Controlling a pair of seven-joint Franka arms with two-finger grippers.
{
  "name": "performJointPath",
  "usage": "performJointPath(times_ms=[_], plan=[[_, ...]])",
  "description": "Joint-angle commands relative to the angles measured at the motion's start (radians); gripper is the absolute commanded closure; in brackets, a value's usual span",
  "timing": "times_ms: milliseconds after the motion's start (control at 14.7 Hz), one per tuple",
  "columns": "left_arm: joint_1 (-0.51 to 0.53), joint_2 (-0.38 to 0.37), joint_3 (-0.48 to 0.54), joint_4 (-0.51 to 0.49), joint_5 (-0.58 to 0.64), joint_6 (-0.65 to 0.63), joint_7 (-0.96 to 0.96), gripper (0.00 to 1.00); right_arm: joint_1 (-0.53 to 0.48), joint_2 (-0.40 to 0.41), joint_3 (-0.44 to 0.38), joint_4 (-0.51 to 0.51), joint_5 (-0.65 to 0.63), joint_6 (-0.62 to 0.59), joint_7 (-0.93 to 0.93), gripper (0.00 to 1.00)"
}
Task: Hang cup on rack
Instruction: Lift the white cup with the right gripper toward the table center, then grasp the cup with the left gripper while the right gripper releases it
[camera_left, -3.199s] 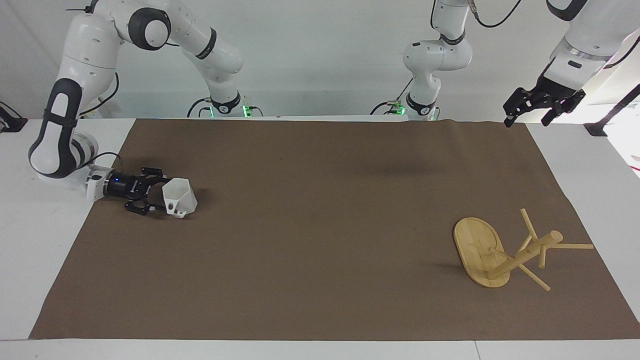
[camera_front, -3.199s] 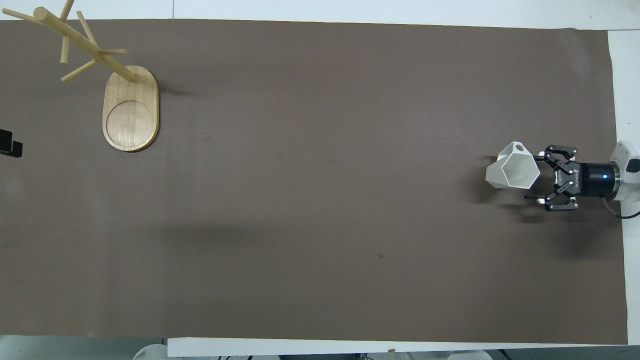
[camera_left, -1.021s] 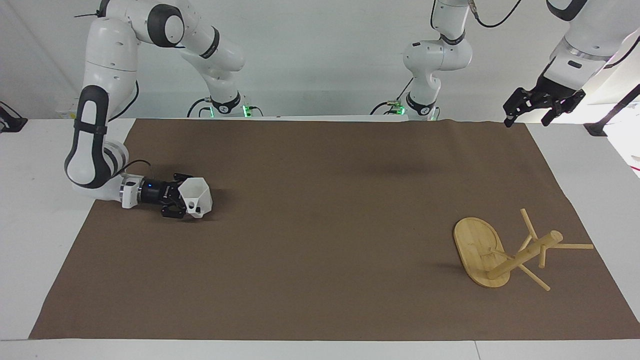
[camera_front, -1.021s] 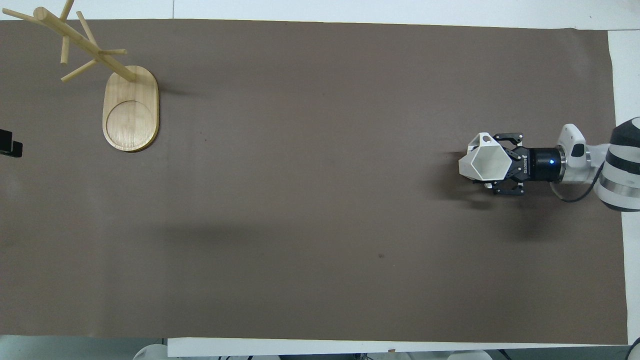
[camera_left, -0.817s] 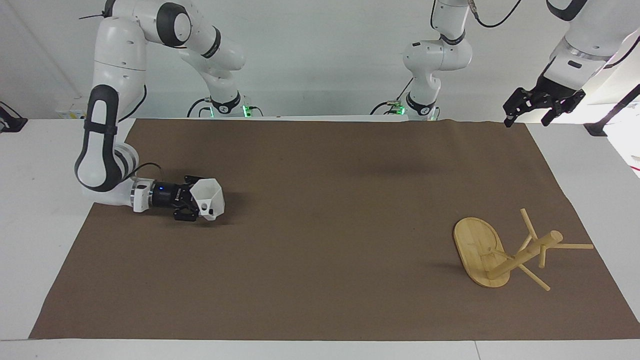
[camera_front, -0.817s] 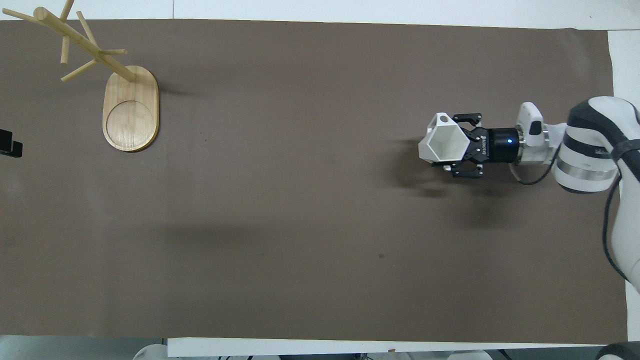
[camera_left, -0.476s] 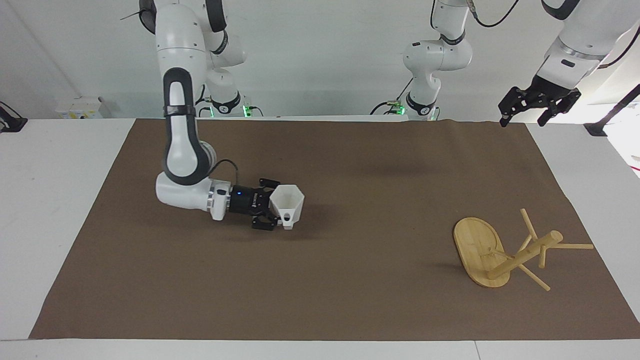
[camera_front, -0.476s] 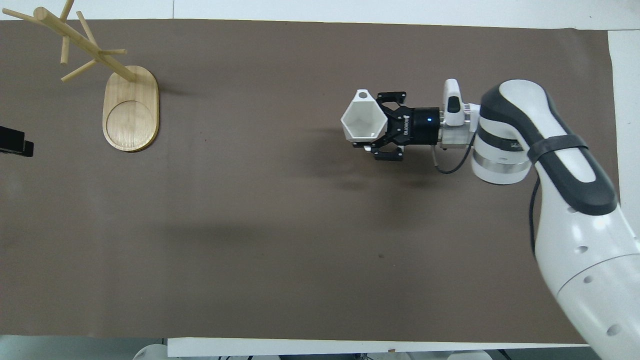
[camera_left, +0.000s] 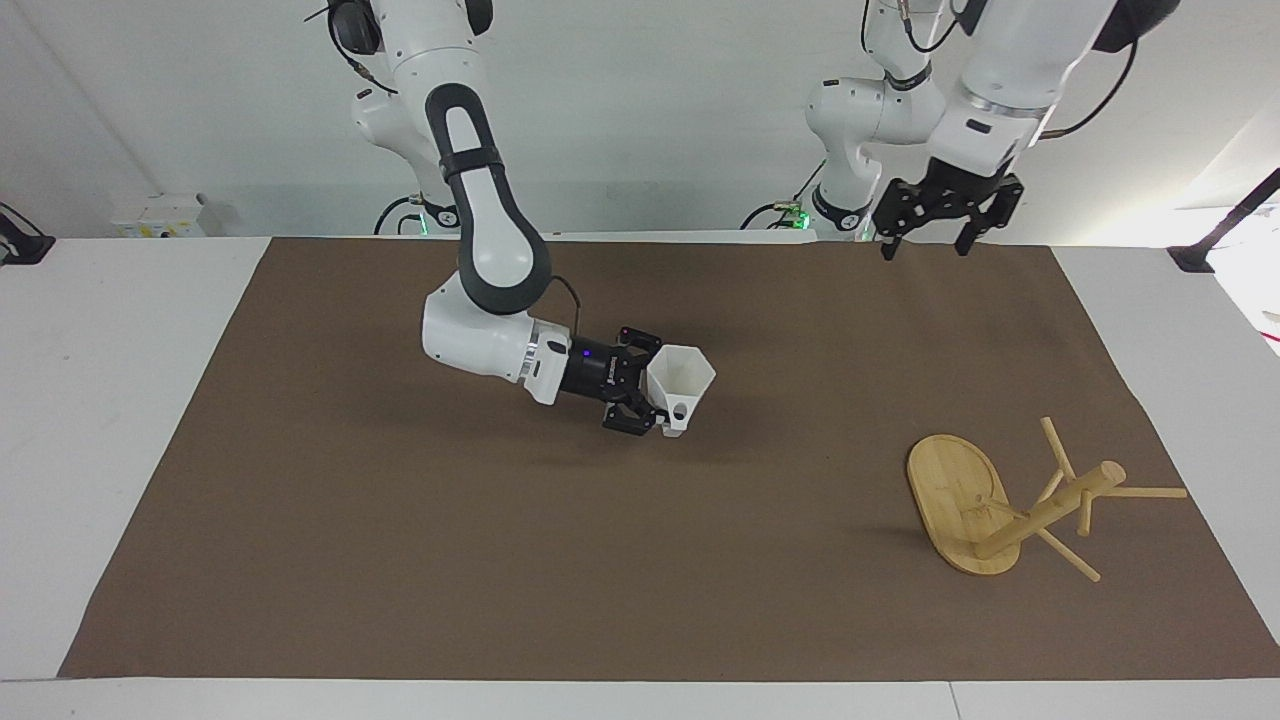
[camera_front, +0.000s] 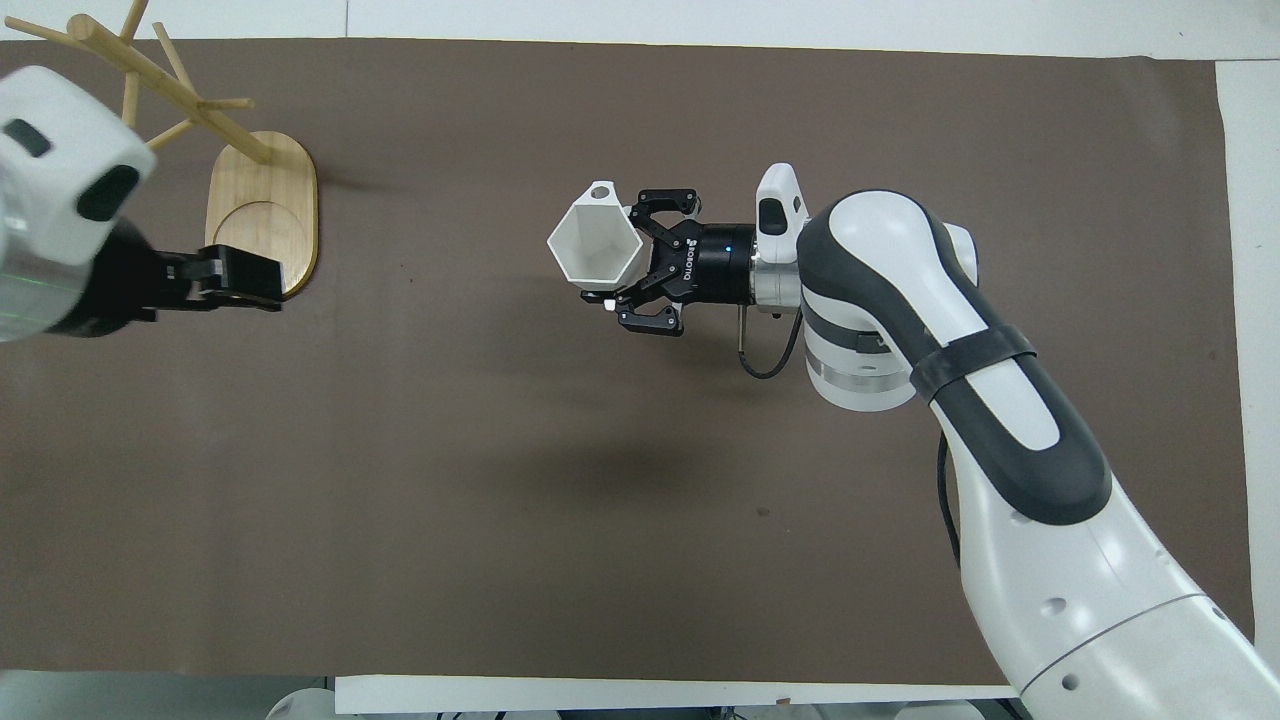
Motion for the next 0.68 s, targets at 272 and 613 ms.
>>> performJointPath(times_ms=[272, 613], plan=[[-0.160, 0.079, 0.013, -0.026, -0.049, 0.207, -0.408, 0.00, 0.094, -0.060, -0.006, -0.013, 0.017, 0.096, 0.085, 0.81], [-0.164, 0.141, 0.015, 0.020, -0.081, 0.236, -0.454, 0.01, 0.102, -0.060, -0.008, -0.015, 0.017, 0.098, 0.085, 0.81]])
